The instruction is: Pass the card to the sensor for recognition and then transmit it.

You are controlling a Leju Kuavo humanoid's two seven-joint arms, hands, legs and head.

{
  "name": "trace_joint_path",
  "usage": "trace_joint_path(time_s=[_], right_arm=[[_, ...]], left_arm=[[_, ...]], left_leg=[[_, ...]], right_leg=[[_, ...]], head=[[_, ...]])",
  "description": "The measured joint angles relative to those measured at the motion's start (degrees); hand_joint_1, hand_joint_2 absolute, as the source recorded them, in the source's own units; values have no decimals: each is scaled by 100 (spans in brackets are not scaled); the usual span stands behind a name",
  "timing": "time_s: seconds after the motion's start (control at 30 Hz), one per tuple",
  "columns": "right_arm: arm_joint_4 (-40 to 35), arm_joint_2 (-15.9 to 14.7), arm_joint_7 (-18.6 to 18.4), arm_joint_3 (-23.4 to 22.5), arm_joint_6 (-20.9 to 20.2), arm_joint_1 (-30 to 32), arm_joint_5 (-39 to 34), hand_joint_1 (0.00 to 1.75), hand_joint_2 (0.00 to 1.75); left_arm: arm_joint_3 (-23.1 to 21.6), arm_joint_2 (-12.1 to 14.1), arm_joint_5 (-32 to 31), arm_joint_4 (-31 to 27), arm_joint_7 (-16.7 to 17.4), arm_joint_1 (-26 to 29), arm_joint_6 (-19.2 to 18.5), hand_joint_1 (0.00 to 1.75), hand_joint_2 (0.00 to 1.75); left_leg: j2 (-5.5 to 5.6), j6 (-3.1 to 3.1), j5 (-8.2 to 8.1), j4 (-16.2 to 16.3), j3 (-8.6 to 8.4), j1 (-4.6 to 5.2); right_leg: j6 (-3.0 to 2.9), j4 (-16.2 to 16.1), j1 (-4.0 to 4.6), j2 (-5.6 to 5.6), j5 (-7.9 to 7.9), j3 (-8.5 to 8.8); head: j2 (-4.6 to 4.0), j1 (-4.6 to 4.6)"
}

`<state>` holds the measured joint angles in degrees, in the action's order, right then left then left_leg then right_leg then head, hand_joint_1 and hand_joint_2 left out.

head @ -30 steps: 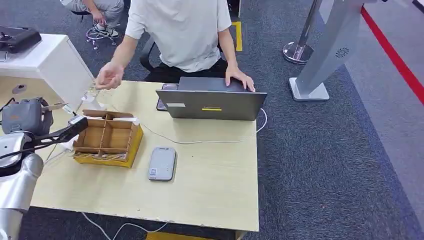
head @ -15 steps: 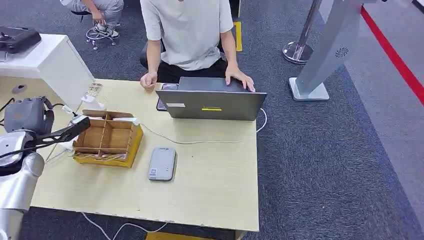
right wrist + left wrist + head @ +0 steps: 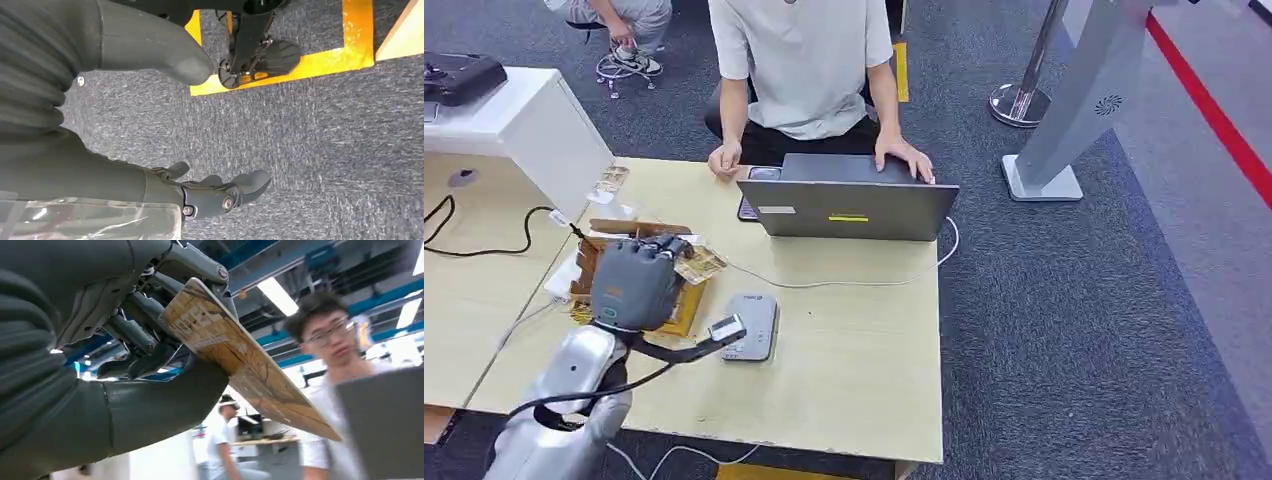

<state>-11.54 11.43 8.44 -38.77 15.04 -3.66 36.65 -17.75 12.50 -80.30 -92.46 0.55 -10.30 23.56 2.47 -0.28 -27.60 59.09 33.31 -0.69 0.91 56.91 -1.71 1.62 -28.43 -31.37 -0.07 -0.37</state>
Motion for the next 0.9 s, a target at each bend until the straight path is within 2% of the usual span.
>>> trace_joint_path(time_s=[0.27, 0.3, 0.4, 0.5, 0.73, 0.9], right_arm=[[0, 24, -94, -46, 85, 5, 11, 0, 175], [0, 37, -109, -68, 90, 5, 7, 0, 175], [0, 50, -107, -111, 96, 4, -15, 0, 175], [0, 50, -59, -142, 61, 5, -4, 0, 175], [0, 50, -85, -170, 13, 6, 103, 0, 175], [0, 50, -96, -170, -4, 7, 181, 0, 175]], left_arm=[[-625, -184, -15, -183, -35, 95, 28, 175, 175], [-688, -199, -24, -172, 7, 94, -64, 175, 175], [-832, -242, -22, -92, 286, 74, -748, 175, 175], [-929, -277, -53, 180, 582, -22, -1194, 175, 175], [-948, -332, -162, 1089, 973, -361, -1292, 175, 175], [-937, -382, -321, 1535, 1266, -487, -1307, 175, 175]], left_leg=[[1, -5, 3, -2, -3, -5], [1, -5, 3, -2, -3, -5], [1, -5, 3, -1, -2, -5], [1, -4, 3, -1, -2, -4], [1, -5, 4, -1, -2, -5], [2, -5, 4, -1, -1, -5]], right_leg=[[-1, 7, 5, -2, 0, -1], [-1, 7, 5, -2, 0, 0], [-1, 6, 4, -2, 0, -1], [-1, 6, 4, -1, 0, -1], [-1, 7, 4, -2, 2, 0], [-1, 7, 4, -2, 1, 0]], head=[[0, -2], [0, 0], [0, -2], [0, -2], [0, -2], [0, -2]])
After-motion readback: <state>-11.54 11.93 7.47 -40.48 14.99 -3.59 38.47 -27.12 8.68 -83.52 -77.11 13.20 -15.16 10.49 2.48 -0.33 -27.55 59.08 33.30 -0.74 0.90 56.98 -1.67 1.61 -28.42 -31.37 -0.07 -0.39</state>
